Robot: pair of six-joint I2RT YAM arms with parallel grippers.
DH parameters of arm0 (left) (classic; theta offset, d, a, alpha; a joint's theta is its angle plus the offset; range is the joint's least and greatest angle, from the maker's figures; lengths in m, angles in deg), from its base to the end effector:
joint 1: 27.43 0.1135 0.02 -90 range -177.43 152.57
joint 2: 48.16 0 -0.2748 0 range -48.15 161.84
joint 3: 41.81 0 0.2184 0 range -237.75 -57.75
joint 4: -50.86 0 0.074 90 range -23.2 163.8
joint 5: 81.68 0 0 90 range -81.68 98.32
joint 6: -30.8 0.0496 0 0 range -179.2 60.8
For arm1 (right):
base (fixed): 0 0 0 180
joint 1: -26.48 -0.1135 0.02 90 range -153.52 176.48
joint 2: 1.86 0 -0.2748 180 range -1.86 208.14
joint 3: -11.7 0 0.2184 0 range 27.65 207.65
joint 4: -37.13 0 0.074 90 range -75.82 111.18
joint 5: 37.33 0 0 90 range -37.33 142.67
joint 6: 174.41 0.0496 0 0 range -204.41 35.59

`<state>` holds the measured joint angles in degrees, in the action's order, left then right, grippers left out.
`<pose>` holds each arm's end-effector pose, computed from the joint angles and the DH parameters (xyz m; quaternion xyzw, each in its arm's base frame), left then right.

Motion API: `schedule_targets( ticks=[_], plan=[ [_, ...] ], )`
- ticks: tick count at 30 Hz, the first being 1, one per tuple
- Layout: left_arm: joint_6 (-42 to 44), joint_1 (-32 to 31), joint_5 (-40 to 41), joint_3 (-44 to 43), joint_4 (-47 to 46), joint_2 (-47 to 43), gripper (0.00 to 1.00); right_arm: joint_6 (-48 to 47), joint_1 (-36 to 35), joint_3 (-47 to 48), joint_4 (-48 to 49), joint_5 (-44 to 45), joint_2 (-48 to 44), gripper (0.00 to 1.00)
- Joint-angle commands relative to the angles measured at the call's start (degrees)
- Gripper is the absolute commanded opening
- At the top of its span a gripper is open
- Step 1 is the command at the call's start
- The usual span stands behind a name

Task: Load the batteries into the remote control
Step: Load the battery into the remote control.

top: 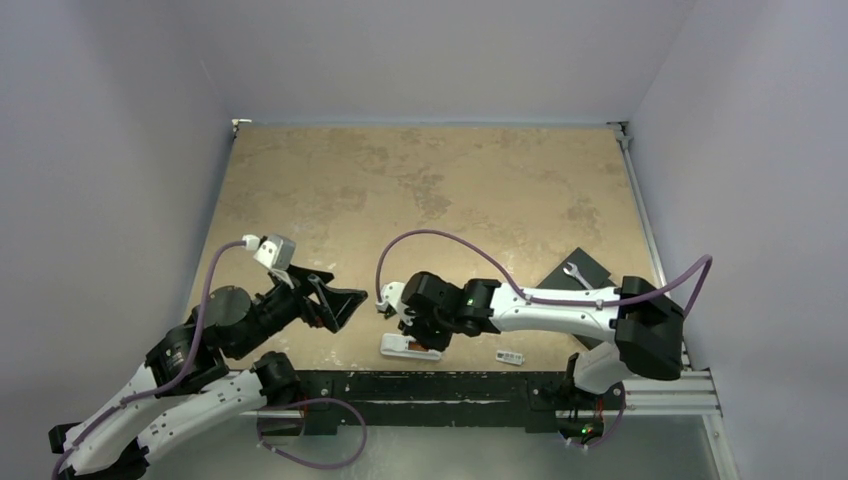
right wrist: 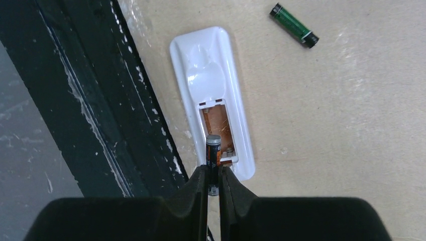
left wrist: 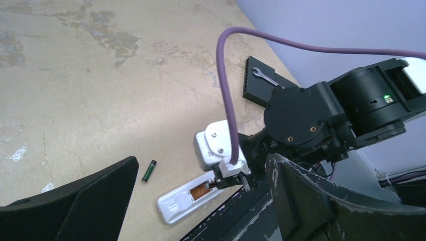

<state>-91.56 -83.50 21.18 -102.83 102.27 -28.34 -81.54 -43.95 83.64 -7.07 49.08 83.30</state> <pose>0.0350 -0.0322 0.3288 0.0863 0.7609 -0.3829 0.5167 0.0895 0.2610 0.2333 -0.5407 0.7925 0.1915 0.2070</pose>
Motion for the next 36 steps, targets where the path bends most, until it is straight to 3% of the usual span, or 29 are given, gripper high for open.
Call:
schedule_targets(
  ticks=[1,16,36],
  plan=[
    [-0.6,-0.3,1.5,0.4,-0.9,-1.4,0.99,-2.6,-0.9,3.1,-3.9,-0.8,2.5,0.00],
    [-0.6,-0.3,1.7,0.5,-0.9,-2.5,0.99,-5.4,-2.6,6.4,-7.2,1.5,7.1,0.00],
    [-0.8,-0.3,1.9,0.5,-0.8,-2.9,0.99,-7.6,-2.6,8.4,-6.7,1.6,10.8,0.08]
  ],
)
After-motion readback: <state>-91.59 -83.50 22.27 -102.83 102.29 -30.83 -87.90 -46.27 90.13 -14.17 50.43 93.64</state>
